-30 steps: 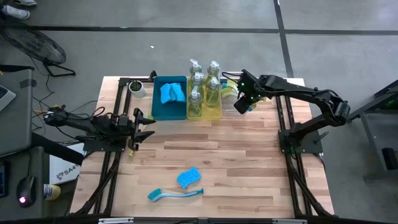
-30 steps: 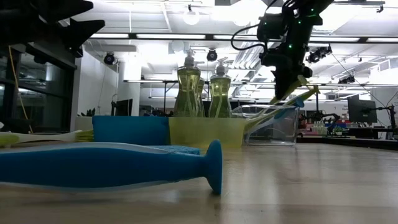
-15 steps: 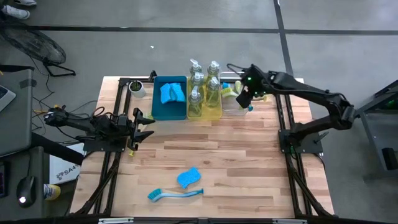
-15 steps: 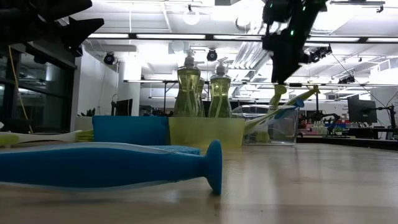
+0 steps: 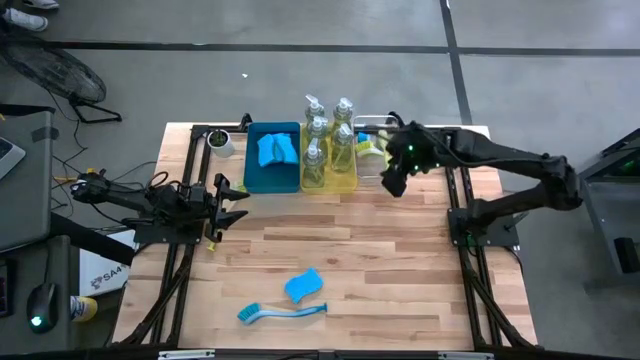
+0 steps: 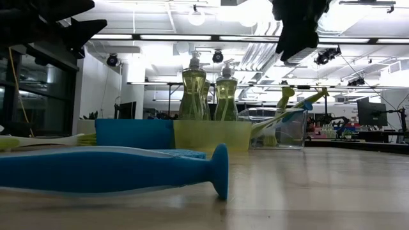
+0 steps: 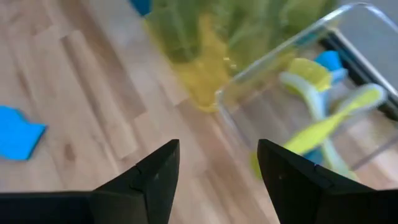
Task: Pick & Place Kitchen Sink Supplies
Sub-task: Put the green toilet brush into the transparent bin
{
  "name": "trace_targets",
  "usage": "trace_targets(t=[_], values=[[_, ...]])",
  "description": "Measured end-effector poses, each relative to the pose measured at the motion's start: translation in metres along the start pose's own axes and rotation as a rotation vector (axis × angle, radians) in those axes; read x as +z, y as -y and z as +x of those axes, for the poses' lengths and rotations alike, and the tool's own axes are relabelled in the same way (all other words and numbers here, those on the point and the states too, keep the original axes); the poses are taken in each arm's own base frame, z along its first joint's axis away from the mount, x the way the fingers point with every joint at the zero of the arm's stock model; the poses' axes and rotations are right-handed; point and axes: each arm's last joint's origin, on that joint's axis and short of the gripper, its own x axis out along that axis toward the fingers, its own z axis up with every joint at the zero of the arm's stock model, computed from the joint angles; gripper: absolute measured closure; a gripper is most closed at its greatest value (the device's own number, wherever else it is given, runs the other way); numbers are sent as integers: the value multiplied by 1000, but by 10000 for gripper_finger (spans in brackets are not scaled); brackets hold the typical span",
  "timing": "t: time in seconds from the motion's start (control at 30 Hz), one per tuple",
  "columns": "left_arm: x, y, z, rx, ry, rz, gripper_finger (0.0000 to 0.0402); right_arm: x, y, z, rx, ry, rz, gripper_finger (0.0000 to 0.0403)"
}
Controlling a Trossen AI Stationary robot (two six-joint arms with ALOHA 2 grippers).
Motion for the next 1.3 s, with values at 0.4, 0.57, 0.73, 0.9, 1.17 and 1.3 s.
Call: trace_targets(t=[0.4,0.57,0.73,0.9,1.17,1.3], values=[[-2,-1,0,32,-35,-30,174,-14,-51,-6,72,39,-143,192],[5,-7,0,303,-173,-170,174,-19,-61,-8,51,56,-156,192],[25,-10,-5,468,-303,-253,174,-23,-67,-10,9,81,-164,192],[38,-10,-6,591,-402,-351,174,-25,-71,-12,-81,132,-170,192],[22,-9,-1,825,-645,-457,174,-25,-71,-13,-168,180,-174,192],[20,-7,4,933,-757,-465,174,-25,-71,-13,-169,180,-177,192]])
